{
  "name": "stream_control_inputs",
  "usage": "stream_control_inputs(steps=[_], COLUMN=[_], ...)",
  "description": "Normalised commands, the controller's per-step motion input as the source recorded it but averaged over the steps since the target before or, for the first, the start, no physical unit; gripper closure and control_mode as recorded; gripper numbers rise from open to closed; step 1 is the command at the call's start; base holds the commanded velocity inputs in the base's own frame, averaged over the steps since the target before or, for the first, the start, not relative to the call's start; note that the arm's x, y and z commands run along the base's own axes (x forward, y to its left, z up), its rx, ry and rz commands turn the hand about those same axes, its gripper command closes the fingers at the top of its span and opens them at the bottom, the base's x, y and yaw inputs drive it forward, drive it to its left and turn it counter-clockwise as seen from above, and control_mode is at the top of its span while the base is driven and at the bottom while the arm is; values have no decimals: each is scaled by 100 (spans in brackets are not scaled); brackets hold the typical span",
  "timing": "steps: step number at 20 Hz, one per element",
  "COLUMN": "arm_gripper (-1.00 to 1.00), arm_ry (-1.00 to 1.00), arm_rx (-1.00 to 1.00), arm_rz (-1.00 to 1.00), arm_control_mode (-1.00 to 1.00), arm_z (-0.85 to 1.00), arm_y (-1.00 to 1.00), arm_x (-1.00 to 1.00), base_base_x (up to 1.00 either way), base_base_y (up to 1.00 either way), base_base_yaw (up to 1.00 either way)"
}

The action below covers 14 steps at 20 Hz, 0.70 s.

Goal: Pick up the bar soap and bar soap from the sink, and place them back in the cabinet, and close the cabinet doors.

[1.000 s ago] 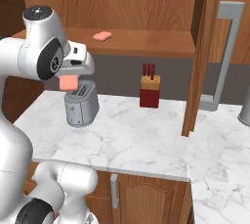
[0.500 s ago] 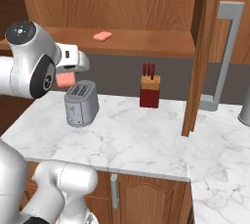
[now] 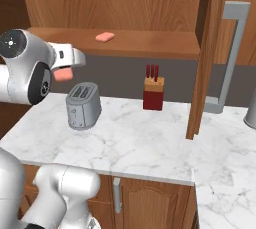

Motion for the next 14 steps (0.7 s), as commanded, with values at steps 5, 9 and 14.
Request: stream_control_inputs(steps=[5,9,14], arm_gripper=[100,100,100], arm_ry=[-3,-1,0], arm_rx=[0,1,0], arm_rz=[-2,-3,-1], arm_control_mode=[-100,-100,-100], arm_z=[21,23,4], arm_y=[19,9,0], arm_x=[33,37,42], base_base_x=[0,0,0], base_base_y=[0,0,0], base_base_yaw=[0,0,0])
